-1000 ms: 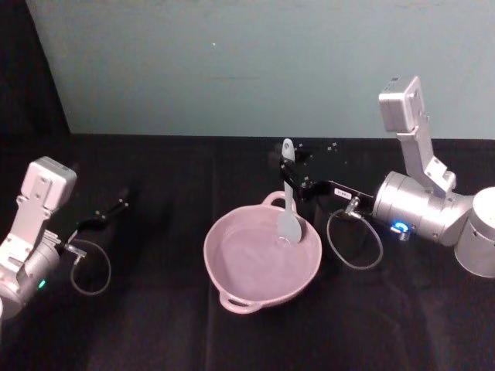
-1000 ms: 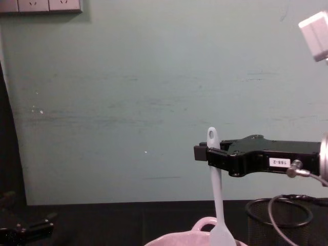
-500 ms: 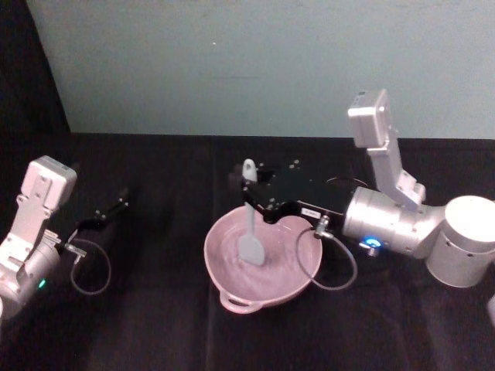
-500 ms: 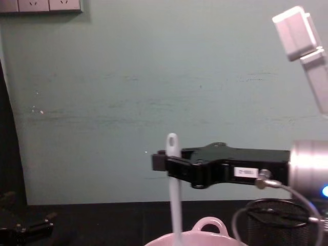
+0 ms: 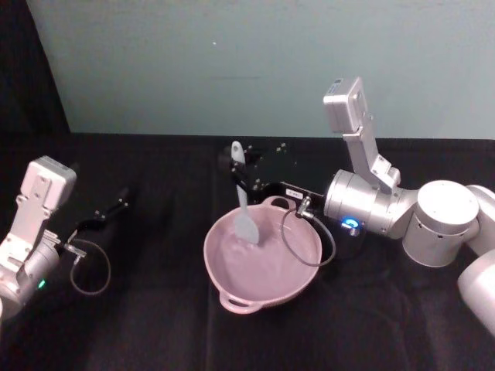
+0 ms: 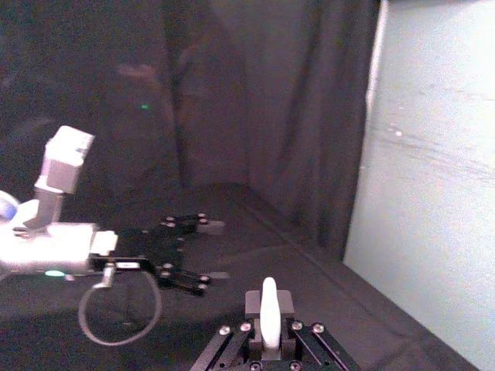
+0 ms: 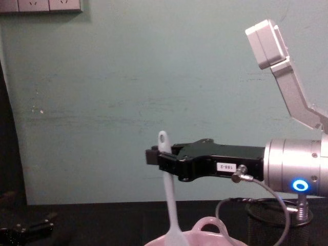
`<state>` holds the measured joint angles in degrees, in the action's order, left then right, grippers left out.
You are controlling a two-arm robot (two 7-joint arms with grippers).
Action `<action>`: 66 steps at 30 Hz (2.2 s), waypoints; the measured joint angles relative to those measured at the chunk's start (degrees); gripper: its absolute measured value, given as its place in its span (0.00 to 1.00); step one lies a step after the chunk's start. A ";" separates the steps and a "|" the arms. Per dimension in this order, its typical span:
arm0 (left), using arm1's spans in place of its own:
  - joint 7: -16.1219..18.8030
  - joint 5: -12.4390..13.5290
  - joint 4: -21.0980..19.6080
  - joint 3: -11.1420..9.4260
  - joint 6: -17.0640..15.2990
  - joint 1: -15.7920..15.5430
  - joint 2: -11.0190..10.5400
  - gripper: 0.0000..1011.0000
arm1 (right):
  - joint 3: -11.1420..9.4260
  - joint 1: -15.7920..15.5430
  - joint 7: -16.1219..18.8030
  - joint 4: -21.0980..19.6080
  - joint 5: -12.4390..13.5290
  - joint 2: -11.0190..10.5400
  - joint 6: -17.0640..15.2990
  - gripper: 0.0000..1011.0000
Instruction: Use the one hand to pick up the spoon and stir the clear water in the bowl.
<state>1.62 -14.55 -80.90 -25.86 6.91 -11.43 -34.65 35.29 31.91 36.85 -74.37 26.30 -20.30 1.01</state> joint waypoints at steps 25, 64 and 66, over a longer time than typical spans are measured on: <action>0.00 0.00 0.00 0.00 0.00 0.00 0.00 0.99 | -4.48 -7.32 -1.56 -9.32 -0.22 -6.44 -1.29 0.12; 0.00 0.00 0.00 0.00 0.00 0.00 0.00 0.99 | -6.44 -5.45 -4.24 -4.03 -1.95 -3.42 0.70 0.12; 0.00 0.00 0.00 0.00 0.00 0.00 0.00 0.99 | -6.56 -6.14 -4.12 -5.52 -1.95 -4.19 0.34 0.12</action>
<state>1.62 -14.55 -80.90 -25.86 6.90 -11.43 -34.65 28.73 25.77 32.72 -79.89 24.35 -24.49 1.34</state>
